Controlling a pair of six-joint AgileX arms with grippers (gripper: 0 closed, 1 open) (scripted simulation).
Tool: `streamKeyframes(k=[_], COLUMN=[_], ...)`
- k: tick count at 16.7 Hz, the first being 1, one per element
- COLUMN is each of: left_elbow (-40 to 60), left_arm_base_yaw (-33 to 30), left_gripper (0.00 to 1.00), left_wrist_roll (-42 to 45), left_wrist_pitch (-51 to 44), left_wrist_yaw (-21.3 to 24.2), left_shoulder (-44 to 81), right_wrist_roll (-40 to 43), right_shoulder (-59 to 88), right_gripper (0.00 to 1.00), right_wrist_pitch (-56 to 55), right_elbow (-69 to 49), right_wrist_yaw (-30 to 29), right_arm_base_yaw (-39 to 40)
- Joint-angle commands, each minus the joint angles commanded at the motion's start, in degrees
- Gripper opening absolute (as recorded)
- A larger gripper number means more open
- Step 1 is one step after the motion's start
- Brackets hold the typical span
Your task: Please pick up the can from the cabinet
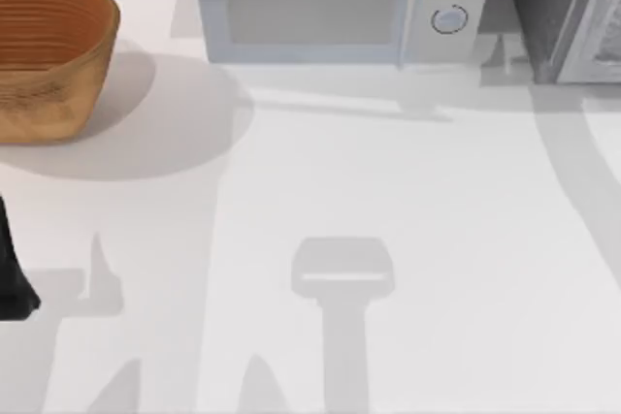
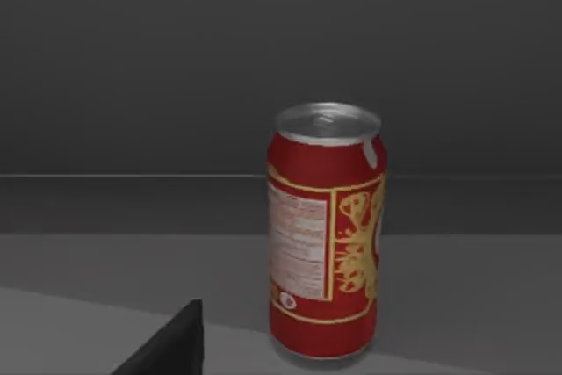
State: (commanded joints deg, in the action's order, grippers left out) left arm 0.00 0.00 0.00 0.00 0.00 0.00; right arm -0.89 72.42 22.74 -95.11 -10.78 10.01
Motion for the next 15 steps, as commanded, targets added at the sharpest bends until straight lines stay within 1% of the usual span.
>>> streamKeyframes(k=[3,7,10,15], left_elbow=[0.0,0.0,0.0,0.0], left_arm_base_yaw=[0.0,0.0,0.0,0.0], left_gripper=[1.0,1.0,1.0,1.0], left_wrist_roll=[0.0,0.0,0.0,0.0], left_wrist_pitch=[0.0,0.0,0.0,0.0], left_wrist_yaw=[0.0,0.0,0.0,0.0], left_shoulder=[0.0,0.0,0.0,0.0], right_wrist_roll=[-0.01,-0.01,-0.04,0.08], right_shoulder=[3.42,3.63,3.51,3.98], right_gripper=[1.0,1.0,1.0,1.0], right_wrist_pitch=[1.11,1.18,0.19,-6.42], right_elbow=[-4.42,-4.69,-3.7,2.02], right_wrist_yaw=[-0.47,-0.49,-0.83,-3.85], right_arm_base_yaw=[0.54,0.57,0.68,3.11])
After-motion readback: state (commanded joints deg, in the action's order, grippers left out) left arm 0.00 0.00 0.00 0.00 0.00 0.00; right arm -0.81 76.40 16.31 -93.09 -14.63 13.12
